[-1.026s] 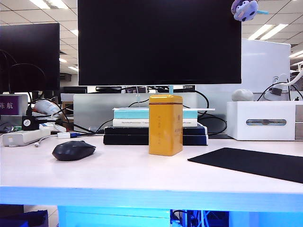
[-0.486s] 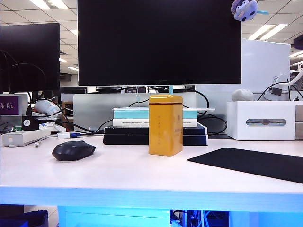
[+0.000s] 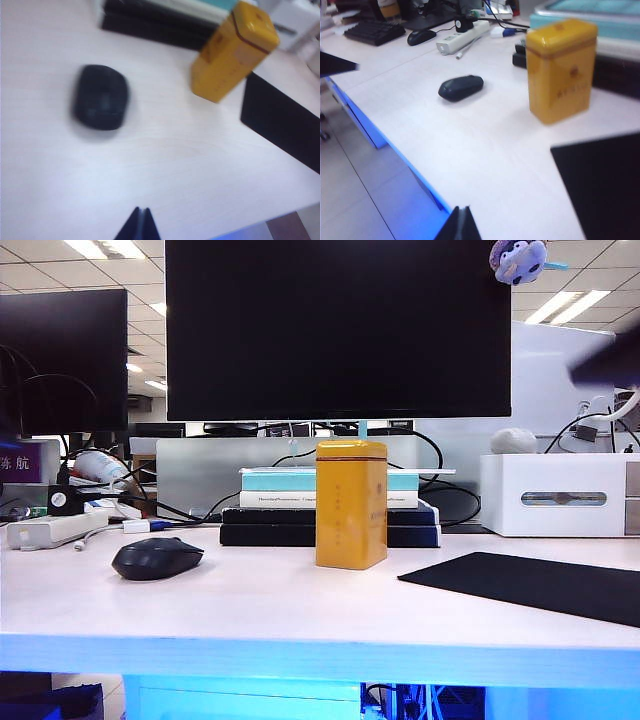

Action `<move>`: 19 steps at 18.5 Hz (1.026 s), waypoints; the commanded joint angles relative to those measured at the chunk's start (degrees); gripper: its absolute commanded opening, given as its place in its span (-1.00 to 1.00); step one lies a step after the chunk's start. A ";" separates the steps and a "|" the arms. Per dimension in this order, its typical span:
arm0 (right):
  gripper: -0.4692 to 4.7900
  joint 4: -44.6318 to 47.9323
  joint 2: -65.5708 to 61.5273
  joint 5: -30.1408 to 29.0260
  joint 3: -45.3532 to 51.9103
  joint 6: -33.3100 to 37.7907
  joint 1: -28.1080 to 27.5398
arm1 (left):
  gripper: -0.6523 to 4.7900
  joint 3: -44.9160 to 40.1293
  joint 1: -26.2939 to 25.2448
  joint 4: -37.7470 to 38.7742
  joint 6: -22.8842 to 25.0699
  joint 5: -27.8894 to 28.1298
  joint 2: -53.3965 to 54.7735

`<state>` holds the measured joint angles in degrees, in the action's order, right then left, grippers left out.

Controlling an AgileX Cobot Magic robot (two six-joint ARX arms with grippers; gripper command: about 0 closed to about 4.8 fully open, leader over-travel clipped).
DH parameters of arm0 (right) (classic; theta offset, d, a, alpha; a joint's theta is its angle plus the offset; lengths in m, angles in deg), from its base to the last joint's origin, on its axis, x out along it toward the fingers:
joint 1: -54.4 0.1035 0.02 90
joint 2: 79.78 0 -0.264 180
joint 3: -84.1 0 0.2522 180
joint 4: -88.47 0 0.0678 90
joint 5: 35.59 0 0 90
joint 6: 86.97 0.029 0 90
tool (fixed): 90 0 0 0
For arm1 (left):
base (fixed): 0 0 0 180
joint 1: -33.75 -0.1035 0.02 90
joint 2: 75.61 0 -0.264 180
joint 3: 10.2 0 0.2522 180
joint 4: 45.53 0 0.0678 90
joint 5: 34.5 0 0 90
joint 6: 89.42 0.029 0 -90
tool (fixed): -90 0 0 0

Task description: Place the black mouse on the black mouse pad.

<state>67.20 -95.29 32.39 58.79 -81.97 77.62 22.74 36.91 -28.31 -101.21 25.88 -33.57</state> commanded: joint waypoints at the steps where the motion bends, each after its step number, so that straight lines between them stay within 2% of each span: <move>1: -0.84 1.36 -8.52 0.50 -6.51 -2.32 1.42 | -0.78 3.37 4.87 -4.13 0.42 -0.28 6.67; 4: -0.84 0.52 -18.91 0.11 -13.88 -3.61 2.16 | -0.78 6.60 8.44 -6.64 0.87 3.32 10.64; 6: -0.84 -0.50 -23.58 -0.85 -17.90 -3.72 2.19 | -0.75 6.84 8.59 -9.68 1.03 3.54 10.97; 7: -0.84 -0.48 -25.11 -1.18 -19.21 -3.72 2.43 | -0.68 6.86 8.59 -11.26 1.05 3.93 10.97; 12: -0.84 -0.46 -26.47 -1.01 -20.98 -5.20 2.80 | -0.63 6.88 8.59 -11.76 0.57 4.52 11.89; 14: -0.84 -0.46 -26.47 -1.05 -20.98 -5.20 2.80 | -0.79 6.91 8.59 -11.76 0.39 4.04 14.05; 19: -0.84 -1.07 -26.45 -1.05 -20.98 -5.20 2.80 | -0.78 7.02 8.59 -15.26 0.39 3.06 21.97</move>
<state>66.17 -121.80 31.67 38.04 -86.91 80.33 29.41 45.41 -41.03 -100.86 29.79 -12.32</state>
